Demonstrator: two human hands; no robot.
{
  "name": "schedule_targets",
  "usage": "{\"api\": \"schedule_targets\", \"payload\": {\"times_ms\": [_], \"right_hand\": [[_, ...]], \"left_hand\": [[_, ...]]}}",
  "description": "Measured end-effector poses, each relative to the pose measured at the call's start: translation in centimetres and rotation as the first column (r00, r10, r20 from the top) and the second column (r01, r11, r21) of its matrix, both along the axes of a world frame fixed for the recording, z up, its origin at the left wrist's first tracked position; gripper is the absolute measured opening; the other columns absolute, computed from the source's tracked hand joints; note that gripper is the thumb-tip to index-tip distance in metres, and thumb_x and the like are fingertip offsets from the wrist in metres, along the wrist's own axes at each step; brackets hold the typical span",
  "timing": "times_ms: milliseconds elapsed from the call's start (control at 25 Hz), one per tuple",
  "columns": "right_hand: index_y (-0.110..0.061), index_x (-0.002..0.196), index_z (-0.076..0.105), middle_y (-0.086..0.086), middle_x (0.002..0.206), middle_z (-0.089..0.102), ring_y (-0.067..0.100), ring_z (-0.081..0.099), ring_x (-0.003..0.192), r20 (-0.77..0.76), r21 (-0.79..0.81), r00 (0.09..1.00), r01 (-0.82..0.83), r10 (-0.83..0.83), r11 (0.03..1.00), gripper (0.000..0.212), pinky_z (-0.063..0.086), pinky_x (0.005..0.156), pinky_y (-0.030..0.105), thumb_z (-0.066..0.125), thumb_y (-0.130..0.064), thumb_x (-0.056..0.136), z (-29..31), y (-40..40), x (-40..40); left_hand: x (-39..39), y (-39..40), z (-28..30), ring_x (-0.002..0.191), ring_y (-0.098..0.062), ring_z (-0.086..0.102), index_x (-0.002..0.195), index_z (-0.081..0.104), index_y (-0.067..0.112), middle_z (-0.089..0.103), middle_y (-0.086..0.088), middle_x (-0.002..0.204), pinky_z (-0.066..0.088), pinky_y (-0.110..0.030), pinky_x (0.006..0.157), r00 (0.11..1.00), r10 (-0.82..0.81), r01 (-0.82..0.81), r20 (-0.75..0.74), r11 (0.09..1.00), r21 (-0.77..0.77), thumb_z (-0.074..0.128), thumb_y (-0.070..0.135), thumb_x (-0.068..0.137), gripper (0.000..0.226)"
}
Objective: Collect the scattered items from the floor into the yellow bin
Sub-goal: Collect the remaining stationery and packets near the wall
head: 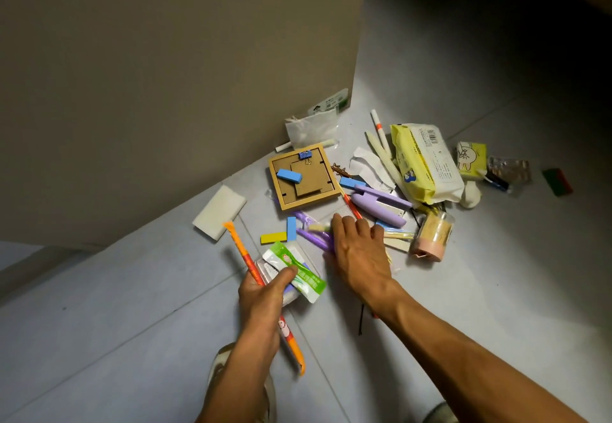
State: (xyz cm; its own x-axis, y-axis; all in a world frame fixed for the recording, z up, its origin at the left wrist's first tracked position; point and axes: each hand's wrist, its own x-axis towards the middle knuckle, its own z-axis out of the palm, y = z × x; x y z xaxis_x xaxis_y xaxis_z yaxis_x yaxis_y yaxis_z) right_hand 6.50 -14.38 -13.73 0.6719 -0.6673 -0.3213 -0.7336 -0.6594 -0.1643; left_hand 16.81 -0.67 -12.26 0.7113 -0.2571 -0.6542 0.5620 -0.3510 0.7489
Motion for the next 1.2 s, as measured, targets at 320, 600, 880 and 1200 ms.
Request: {"api": "schedule_targets", "payload": {"times_ms": [320,600,880,1200], "right_hand": [[-0.010,0.097,0.054,0.013,0.088,0.055,0.030,0.052,0.058,0.114,-0.128,0.992,0.060,-0.045,0.990,0.010,0.028,0.050,0.032,0.048,-0.011,0.089,2.3,0.3,-3.0],[-0.008,0.126,0.040,0.014,0.120,0.054,0.032,0.061,0.091,0.059,0.121,0.965,0.247,-0.256,0.961,0.028,0.044,0.066,0.038,0.039,-0.023,0.102,0.7,-2.4,-2.6],[-0.010,0.111,0.050,0.011,0.108,0.055,0.025,0.057,0.073,-0.004,0.101,0.952,0.305,-0.306,0.947,0.027,0.042,0.058,0.034,0.050,-0.032,0.096,1.3,-1.1,-4.6],[-0.026,0.102,0.051,0.001,0.086,0.060,0.012,0.055,0.066,0.326,0.410,0.635,0.572,-0.700,0.710,0.016,0.038,0.051,0.024,0.053,-0.034,0.088,5.8,0.0,-13.2]], "left_hand": [[0.5,-2.1,1.4,0.081,-0.021,0.075,0.104,0.070,0.014,0.077,-0.004,0.092,0.057,-0.026,0.058,0.988,0.092,-0.117,-0.125,0.972,-0.205,0.076,0.002,0.074,0.033],[0.2,-1.7,1.9,0.083,-0.021,0.075,0.105,0.069,0.017,0.077,-0.001,0.094,0.057,-0.026,0.058,0.992,0.008,-0.030,-0.130,0.986,-0.167,0.076,0.005,0.076,0.033],[-1.6,-2.3,2.4,0.082,-0.020,0.075,0.107,0.068,0.015,0.077,0.000,0.092,0.056,-0.025,0.057,0.991,-0.064,0.044,-0.118,0.985,-0.165,0.077,0.001,0.075,0.036],[-5.2,-2.2,2.5,0.080,-0.020,0.074,0.099,0.070,0.013,0.077,-0.004,0.091,0.057,-0.024,0.058,0.987,-0.108,0.092,-0.123,0.988,-0.123,0.074,-0.001,0.078,0.026]]}}
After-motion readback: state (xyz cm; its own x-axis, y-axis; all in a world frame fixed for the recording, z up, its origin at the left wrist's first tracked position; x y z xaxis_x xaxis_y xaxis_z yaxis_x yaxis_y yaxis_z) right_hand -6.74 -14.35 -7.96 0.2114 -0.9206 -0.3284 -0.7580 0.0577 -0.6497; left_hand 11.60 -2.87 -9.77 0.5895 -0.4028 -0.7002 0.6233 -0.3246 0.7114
